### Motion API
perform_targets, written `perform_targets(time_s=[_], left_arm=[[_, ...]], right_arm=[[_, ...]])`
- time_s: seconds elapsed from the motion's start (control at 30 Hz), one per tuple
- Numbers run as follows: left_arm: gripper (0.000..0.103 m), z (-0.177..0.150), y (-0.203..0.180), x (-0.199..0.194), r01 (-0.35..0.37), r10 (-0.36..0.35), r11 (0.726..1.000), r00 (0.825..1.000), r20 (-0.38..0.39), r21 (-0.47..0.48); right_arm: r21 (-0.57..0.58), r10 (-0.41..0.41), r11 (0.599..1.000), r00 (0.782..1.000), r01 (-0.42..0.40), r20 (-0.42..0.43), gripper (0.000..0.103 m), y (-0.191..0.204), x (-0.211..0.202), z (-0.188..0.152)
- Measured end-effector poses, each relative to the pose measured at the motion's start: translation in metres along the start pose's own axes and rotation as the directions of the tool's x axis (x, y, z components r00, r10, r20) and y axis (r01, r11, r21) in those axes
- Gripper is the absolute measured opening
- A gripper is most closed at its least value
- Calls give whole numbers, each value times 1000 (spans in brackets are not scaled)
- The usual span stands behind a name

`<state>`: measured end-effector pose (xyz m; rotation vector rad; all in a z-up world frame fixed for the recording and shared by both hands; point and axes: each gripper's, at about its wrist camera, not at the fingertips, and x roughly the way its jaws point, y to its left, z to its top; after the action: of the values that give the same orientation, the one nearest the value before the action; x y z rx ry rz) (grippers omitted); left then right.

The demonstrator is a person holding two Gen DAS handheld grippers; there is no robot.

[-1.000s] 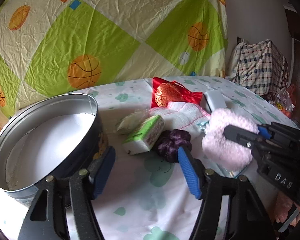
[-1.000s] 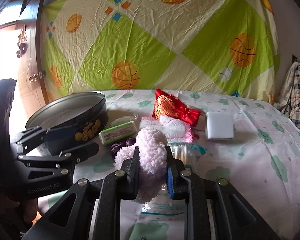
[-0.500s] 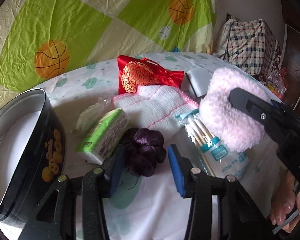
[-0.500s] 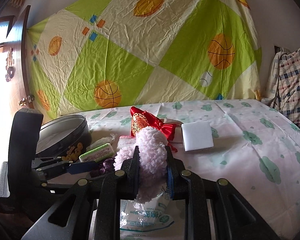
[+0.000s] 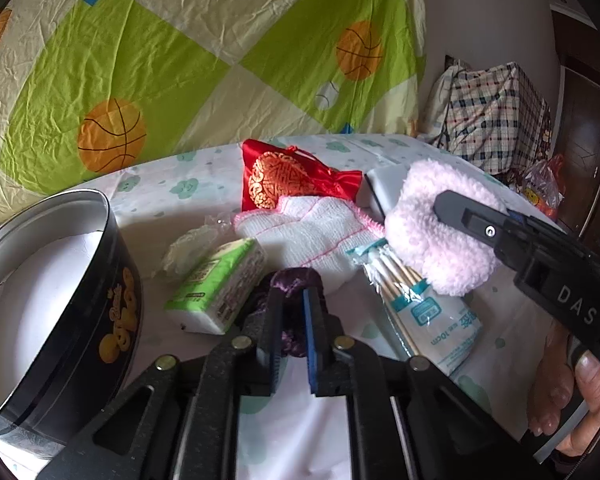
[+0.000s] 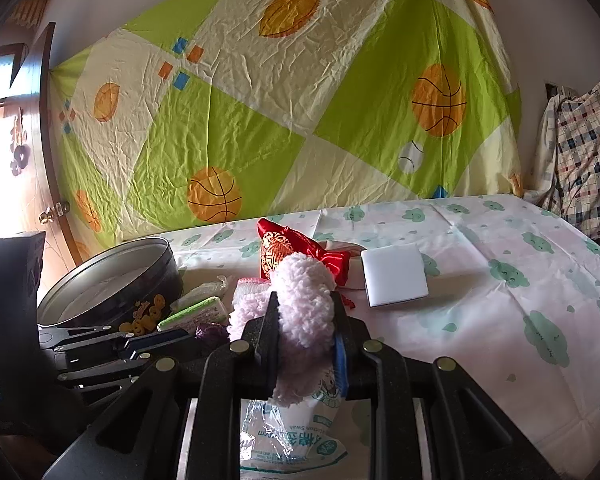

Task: Organize soft objects
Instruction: 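Grasp the purple scrunchie with the left gripper and lift it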

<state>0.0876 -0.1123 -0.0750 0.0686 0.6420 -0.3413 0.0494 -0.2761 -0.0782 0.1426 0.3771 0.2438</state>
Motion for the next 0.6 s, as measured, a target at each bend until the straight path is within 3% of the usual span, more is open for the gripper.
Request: perform_targets(time_s=[0.2,0.33,0.4,0.47,0.53,0.6], left_arm=[[4,0,8,-6,31,-29,999,999,39,-34],[6,0,6,1,36,-36,999,999,-2,-25],[23,0,6,6,41,-41,999,998,-38,-24],[76,0,7,6,6,-7,999,999,-38,-34],[89,1,7,0,-2,1,999,1000,-11,-33],[89,1,5,1,-2,2,1000,1000,-14,-17]], right_arm=[[0,0,1000,1000,0,4,23,1,-3,-1],[-2,2,1000,1000,-2,-2,23,1,-3,0],[-1,3,1000,1000,-3,-6,24,1,-4,0],[-2,5,1000,1000,-5,-10,24,1,-3,1],[-5,6,1000,1000,-6,-13,24,1,-2,1],[-10,6,1000,1000,-7,-18,24,2,-2,1]])
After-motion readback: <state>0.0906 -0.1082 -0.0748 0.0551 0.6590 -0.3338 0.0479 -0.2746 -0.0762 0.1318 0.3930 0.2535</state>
